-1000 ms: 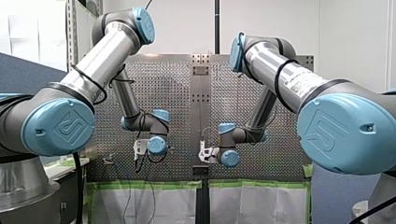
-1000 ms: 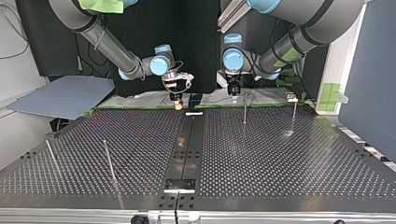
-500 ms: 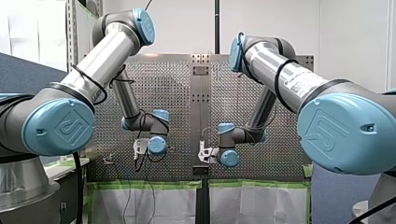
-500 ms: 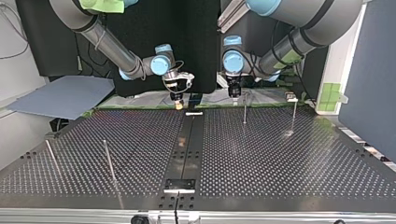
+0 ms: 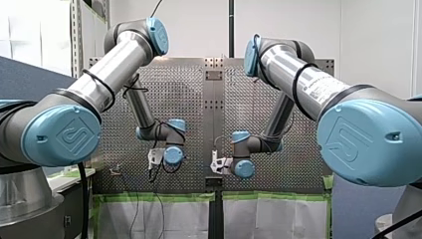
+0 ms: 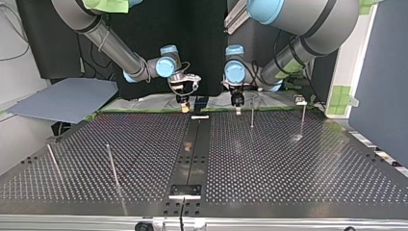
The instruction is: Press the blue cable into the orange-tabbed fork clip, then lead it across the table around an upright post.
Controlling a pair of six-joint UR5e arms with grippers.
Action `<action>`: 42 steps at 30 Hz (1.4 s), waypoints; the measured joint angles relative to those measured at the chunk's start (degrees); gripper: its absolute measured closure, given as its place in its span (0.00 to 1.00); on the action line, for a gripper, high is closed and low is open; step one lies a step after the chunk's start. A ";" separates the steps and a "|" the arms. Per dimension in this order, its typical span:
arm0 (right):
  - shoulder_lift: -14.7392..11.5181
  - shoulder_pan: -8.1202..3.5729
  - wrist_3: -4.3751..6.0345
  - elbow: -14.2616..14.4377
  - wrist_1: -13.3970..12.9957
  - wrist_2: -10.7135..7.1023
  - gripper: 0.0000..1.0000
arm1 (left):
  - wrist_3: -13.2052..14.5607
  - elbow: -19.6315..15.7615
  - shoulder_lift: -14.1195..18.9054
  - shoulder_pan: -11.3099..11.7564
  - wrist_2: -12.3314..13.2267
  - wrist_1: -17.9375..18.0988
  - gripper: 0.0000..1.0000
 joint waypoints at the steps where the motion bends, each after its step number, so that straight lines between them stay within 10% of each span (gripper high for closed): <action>1: 0.00 0.03 -0.01 0.00 -0.04 0.01 1.00 | 0.09 0.23 0.00 -0.02 -0.09 -0.03 0.00; 16: -0.01 0.06 -0.02 -0.01 -0.03 -0.02 1.00 | 3.27 1.00 -0.02 -0.11 -2.18 -2.21 0.02; 21: -0.01 0.05 -0.03 -0.01 0.06 -0.03 1.00 | 3.49 1.01 -0.02 -0.24 -2.26 -2.34 0.47; 23: -0.02 0.05 -0.02 -0.02 0.07 -0.03 1.00 | 3.61 1.00 -0.02 -0.33 -2.21 -2.34 0.82; 26: -0.02 0.04 -0.02 -0.01 0.08 -0.03 1.00 | 3.88 1.00 -0.02 -0.42 -2.11 -2.35 1.00; 42: -0.03 -0.09 -0.05 -0.09 0.41 -0.01 1.00 | 4.59 0.99 0.03 -0.51 -1.26 -4.36 1.00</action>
